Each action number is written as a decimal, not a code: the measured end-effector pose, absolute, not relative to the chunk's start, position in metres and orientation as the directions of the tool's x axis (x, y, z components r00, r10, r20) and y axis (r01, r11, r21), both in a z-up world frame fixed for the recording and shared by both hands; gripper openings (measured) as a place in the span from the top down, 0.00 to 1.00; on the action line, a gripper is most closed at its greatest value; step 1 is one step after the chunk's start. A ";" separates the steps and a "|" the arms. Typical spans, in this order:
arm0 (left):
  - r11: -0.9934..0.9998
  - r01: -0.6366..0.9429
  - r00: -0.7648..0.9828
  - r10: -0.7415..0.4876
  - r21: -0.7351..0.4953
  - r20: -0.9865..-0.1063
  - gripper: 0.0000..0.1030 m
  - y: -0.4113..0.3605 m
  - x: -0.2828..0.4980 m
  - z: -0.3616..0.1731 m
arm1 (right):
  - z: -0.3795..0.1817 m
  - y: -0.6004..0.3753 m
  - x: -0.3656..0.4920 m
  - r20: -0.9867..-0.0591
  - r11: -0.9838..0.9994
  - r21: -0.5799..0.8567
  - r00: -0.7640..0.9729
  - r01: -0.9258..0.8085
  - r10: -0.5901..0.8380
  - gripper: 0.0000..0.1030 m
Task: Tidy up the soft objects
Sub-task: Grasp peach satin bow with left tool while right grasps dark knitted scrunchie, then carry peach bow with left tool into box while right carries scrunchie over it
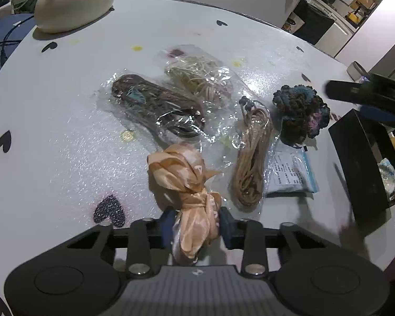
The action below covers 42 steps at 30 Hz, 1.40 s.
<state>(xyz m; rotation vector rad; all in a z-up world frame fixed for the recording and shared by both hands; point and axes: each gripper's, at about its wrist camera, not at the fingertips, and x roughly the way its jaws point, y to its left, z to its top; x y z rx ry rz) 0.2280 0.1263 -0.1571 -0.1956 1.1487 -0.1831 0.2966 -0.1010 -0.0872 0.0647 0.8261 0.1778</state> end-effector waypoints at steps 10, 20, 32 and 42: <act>0.954 0.015 0.405 -0.280 -0.300 -0.870 0.71 0.145 0.213 -0.158 | -0.125 -0.082 0.350 -0.817 0.982 0.094 0.550 -0.166 0.172 0.11; 0.947 -0.048 0.428 -0.268 -0.318 -0.863 0.73 0.156 0.208 -0.157 | -0.151 -0.095 0.350 -0.864 0.989 0.137 0.480 -0.060 0.149 0.42; 0.945 -0.066 0.454 -0.258 -0.320 -0.853 0.74 0.157 0.198 -0.151 | -0.118 -0.103 0.299 -0.801 0.986 0.136 0.575 -0.095 0.166 0.64; 0.955 -0.066 0.514 -0.217 -0.290 -0.830 0.74 0.155 0.182 -0.133 | -0.081 -0.116 0.256 -0.724 0.975 0.172 0.653 -0.138 0.220 0.64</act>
